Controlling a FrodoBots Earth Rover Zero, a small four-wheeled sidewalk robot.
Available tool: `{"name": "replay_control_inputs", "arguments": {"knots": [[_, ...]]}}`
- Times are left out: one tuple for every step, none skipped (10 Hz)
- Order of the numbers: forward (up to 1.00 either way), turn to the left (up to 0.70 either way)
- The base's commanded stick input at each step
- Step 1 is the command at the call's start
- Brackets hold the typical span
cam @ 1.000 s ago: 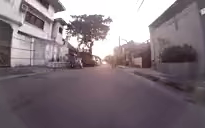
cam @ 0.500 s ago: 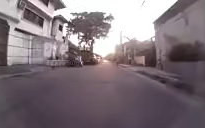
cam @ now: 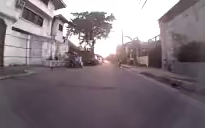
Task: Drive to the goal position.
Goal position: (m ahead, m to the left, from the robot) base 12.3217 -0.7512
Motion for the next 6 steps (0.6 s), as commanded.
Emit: {"name": "replay_control_inputs", "arguments": {"knots": [[1.0, -0.4], [1.0, -0.4], [1.0, -0.01], [1.0, 0.0], [1.0, 0.0], [1.0, 0.0]]}}
